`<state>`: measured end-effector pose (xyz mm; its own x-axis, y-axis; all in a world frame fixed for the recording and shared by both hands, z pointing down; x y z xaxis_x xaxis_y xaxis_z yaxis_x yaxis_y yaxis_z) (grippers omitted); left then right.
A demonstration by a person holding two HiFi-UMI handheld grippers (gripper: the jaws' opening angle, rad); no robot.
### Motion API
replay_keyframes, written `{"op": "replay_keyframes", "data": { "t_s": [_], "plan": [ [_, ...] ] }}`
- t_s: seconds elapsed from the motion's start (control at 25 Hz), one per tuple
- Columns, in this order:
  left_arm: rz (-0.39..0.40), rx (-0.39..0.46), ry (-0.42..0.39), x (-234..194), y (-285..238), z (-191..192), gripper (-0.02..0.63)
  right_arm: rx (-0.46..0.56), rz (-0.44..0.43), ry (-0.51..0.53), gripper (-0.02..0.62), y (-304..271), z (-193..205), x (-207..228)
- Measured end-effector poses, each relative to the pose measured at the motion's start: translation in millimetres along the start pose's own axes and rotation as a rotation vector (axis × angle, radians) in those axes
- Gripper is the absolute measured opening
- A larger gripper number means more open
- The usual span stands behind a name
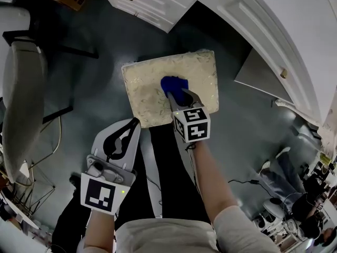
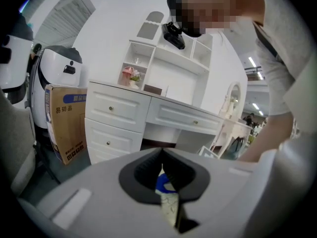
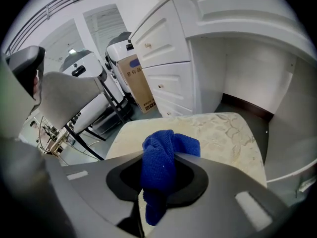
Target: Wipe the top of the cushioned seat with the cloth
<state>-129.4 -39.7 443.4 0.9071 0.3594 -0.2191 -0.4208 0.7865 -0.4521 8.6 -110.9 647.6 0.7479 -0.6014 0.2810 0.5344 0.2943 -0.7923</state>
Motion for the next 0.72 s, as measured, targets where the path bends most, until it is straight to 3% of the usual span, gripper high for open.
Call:
{"op": "replay_keyframes", "data": {
  "t_s": [0.72],
  "plan": [
    [0.05, -0.005, -0.024, 42.5, -49.5, -15.1, 0.0, 0.023, 0.109, -0.073, 0.08, 39.9, 9.2, 98.8]
  ]
}}
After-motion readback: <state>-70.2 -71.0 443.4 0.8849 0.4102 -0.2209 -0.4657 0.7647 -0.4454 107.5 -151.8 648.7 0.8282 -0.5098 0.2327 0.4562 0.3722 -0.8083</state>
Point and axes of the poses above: the fingertips, and each gripper's own axes: y backward along the fingers, x to its right, z out of its underside, the point moved 5 cm from there along y, backward along the fingers, and after that the axes turned 1 degree about x, right-handed, at the moved point
